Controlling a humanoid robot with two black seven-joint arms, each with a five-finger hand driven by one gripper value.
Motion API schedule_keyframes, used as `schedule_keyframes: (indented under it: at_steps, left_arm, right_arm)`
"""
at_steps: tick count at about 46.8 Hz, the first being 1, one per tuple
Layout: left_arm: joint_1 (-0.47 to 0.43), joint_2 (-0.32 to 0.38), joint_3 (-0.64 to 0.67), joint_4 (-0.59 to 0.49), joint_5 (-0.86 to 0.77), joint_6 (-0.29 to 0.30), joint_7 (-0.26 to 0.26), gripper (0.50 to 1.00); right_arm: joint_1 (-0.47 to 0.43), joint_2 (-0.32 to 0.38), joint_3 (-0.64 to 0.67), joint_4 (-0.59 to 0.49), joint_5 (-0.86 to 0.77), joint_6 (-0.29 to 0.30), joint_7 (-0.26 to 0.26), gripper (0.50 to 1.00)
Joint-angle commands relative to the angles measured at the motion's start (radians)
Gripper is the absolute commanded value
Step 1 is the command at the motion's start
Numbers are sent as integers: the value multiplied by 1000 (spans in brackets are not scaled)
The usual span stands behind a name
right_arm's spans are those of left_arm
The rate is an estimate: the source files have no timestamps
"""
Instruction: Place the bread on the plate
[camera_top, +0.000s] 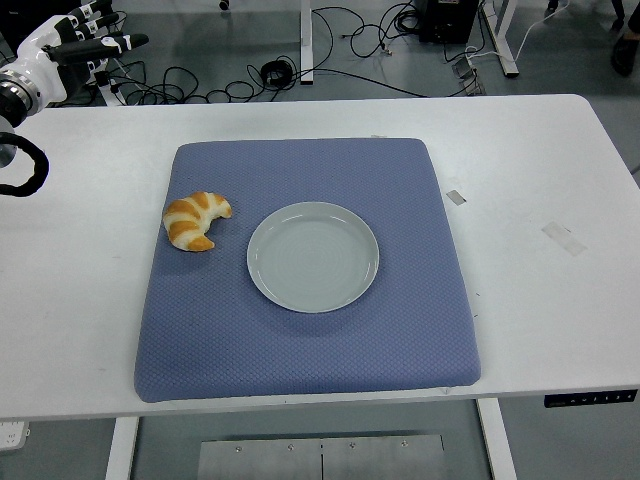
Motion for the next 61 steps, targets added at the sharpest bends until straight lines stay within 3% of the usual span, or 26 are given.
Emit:
schedule_keyframes:
  at_steps: [1,40,54,61]
  left_arm:
    - [-3,1,0,0,0,-1,0,971]
    - [-36,8,1,-17,3,-2,3,971]
    - [-108,123,116,-207,41,-21,15,968]
    - [-144,150,196,-248,75,-22,17,966]
  right_arm:
    - [0,0,0,0,0,0,0,1000]
    - [0,0,0,0,0,0,0,1000]
    - [0,0,0,0,0,0,0,1000]
    - [0,0,0,0,0,0,0,1000]
